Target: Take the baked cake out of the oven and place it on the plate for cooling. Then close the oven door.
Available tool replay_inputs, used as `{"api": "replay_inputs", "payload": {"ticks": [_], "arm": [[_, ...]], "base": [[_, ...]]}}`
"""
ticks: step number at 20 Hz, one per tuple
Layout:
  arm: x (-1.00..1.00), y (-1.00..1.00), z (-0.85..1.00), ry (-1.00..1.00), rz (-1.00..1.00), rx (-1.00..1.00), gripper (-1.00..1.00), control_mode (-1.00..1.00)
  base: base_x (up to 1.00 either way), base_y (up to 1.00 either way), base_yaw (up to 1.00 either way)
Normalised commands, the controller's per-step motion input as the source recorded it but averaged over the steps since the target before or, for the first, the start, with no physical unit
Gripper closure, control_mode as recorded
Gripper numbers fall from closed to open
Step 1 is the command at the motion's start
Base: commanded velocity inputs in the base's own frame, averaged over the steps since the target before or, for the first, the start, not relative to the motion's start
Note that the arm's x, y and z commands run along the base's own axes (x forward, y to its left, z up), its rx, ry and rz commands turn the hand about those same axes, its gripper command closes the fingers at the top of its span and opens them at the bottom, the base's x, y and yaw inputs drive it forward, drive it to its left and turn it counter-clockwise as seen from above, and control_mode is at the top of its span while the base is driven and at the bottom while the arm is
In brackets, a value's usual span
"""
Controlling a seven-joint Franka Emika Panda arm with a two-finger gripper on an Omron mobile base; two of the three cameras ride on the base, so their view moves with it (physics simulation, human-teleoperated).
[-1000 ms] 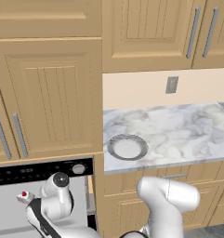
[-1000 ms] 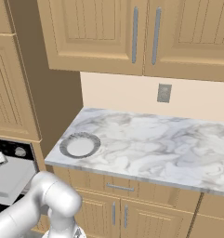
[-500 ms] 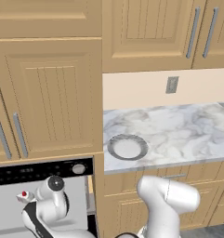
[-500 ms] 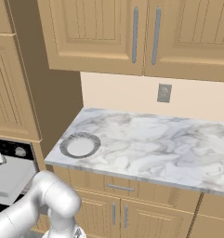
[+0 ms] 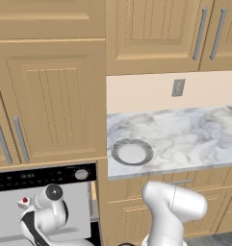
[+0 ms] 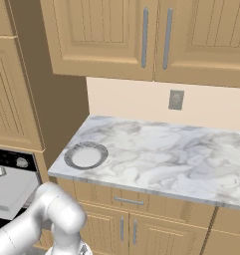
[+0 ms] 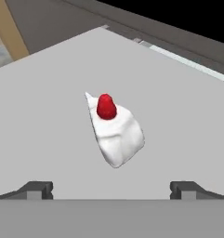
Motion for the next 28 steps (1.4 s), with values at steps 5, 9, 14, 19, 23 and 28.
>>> {"api": "replay_inputs", "payload": {"ticks": [5,9,14,19,23,28], "arm": [[0.21,0.00,0.00,0.00,0.00,0.00,-1.00,-1.00],[0.20,0.04,0.00,0.00,0.00,0.00,-1.00,-1.00],[0.21,0.09,0.00,0.00,0.00,0.00,-1.00,-1.00],[0.21,0.12,0.00,0.00,0.00,0.00,-1.00,-1.00],[0.23,0.14,0.00,0.00,0.00,0.00,-1.00,-1.00],[0.25,0.13,0.00,0.00,0.00,0.00,-1.00,-1.00]], "base": [[0.00,0.00,0.00],[0.00,0.00,0.00],[0.00,0.00,0.00],[0.00,0.00,0.00],[0.00,0.00,0.00],[0.00,0.00,0.00]]}}
